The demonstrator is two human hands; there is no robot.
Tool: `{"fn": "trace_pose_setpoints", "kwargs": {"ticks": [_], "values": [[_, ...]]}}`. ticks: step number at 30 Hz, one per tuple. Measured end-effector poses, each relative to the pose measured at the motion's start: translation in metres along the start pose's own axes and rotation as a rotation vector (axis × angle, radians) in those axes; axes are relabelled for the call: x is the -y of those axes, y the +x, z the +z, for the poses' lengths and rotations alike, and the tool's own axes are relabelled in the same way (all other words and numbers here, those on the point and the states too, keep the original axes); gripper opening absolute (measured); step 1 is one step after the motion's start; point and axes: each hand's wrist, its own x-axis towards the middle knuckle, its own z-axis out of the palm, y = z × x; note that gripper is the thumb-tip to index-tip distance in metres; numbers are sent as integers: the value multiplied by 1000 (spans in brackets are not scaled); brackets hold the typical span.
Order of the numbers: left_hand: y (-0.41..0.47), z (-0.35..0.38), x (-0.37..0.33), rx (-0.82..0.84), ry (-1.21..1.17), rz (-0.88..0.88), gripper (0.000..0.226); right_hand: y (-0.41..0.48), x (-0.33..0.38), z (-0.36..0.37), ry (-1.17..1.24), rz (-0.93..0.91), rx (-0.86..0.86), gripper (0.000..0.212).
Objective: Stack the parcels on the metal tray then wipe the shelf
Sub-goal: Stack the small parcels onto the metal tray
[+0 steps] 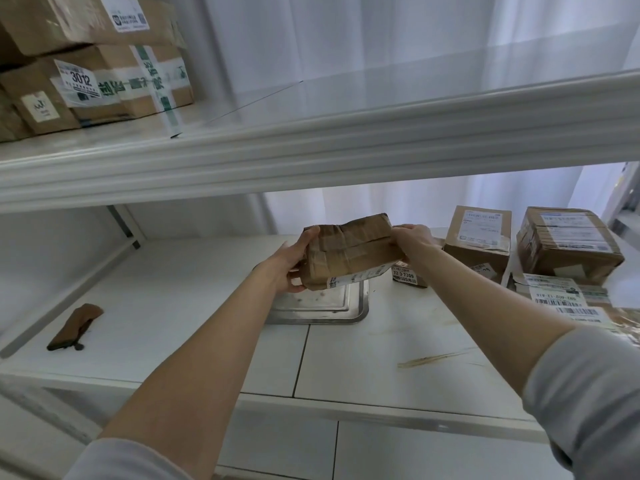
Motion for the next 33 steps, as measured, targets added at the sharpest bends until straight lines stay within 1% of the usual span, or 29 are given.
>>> {"fn": "trace_pose_setpoints", "kwargs": {"ticks": [2,4,7,10,14,15,16,19,20,22,25,27,28,30,31,33], "values": [[1,0,0,22,-18,13,68,1,0,1,8,-4,-3,20],[1,0,1,32,-25,26,68,1,0,2,11,-2,-4,25],[4,0,2,28,4,56,58,0,1,2,0,-13,-9,28],[4,1,4,21,1,45,42,0,3,2,-4,-28,-11,26],[4,4,7,13,-50,17,45,-4,6,1,4,-28,8,28],[4,5,7,13,-85,3,47,-6,7,0,7,-23,42,32],[4,6,7,9,-131,-12,50,-9,7,-1,24,-10,89,41],[5,8,6,7,-283,-73,63,-13,3,-4,104,84,239,82],[5,8,6,14,-323,-96,67,-12,2,-4,100,113,272,90],[6,7,7,44,-406,-125,70,-11,0,-2,91,162,315,98],[5,8,7,116,-537,-190,70,-10,-2,0,131,220,377,104],[6,9,8,165,-574,-237,73,-10,-4,2,160,234,405,99],[7,10,9,189,-572,-255,75,-10,-4,3,174,229,422,89],[8,12,12,238,-544,-272,80,-13,-5,6,226,201,449,56],[8,13,13,259,-518,-275,82,-14,-5,8,257,185,453,46],[6,16,14,287,-456,-271,79,-15,-5,11,306,162,452,44]]}}
